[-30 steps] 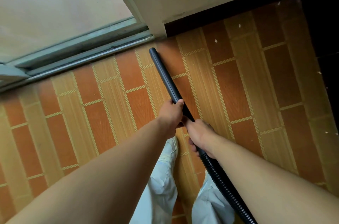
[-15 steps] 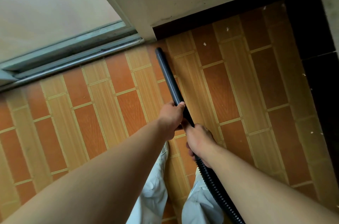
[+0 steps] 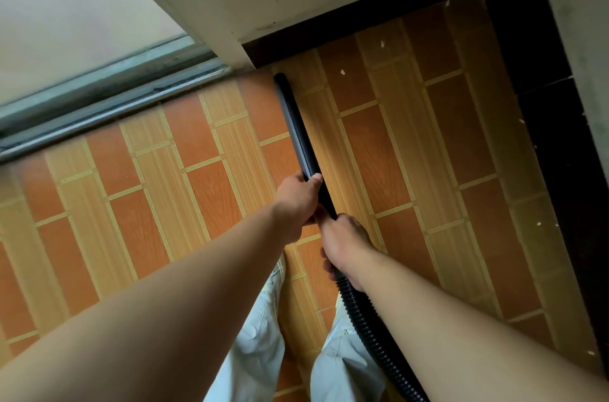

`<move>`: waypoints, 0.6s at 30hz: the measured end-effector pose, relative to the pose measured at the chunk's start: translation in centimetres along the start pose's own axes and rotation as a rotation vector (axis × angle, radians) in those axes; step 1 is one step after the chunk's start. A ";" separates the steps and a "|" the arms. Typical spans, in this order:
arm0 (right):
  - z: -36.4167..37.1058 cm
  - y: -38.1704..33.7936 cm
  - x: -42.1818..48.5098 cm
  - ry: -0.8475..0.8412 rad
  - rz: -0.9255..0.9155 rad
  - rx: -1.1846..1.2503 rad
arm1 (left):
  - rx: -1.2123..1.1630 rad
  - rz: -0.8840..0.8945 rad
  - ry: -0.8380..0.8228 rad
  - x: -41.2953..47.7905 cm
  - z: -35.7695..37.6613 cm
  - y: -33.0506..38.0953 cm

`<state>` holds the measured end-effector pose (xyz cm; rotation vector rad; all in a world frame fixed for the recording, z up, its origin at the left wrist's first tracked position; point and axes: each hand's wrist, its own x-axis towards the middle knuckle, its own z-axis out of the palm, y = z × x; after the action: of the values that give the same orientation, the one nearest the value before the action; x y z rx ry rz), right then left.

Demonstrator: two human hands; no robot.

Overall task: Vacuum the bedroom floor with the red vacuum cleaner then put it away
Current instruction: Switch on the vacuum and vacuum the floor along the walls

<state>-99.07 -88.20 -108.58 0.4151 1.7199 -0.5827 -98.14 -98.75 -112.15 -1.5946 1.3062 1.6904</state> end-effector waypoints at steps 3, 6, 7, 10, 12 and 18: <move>-0.1 0.2 0.2 -0.007 0.004 -0.014 | -0.023 -0.007 0.000 -0.1 0.3 -0.4; -0.3 -0.6 0.4 0.027 -0.042 -0.061 | -0.051 -0.017 0.002 0.3 0.3 0.0; -0.4 -1.0 0.5 0.044 -0.056 -0.081 | -0.056 -0.014 0.006 0.4 0.4 0.2; -0.3 -1.6 0.7 0.092 -0.089 -0.142 | -0.062 0.014 0.033 0.8 0.3 0.9; -0.3 -1.5 0.7 0.106 -0.102 -0.161 | -0.066 0.047 0.047 0.8 0.1 1.1; -0.9 -1.0 0.3 0.106 -0.115 -0.182 | -0.080 0.077 -0.009 0.1 0.2 1.4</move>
<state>-100.43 -88.51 -108.55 0.2217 1.8904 -0.4881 -99.44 -99.26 -111.78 -1.5982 1.3266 1.8147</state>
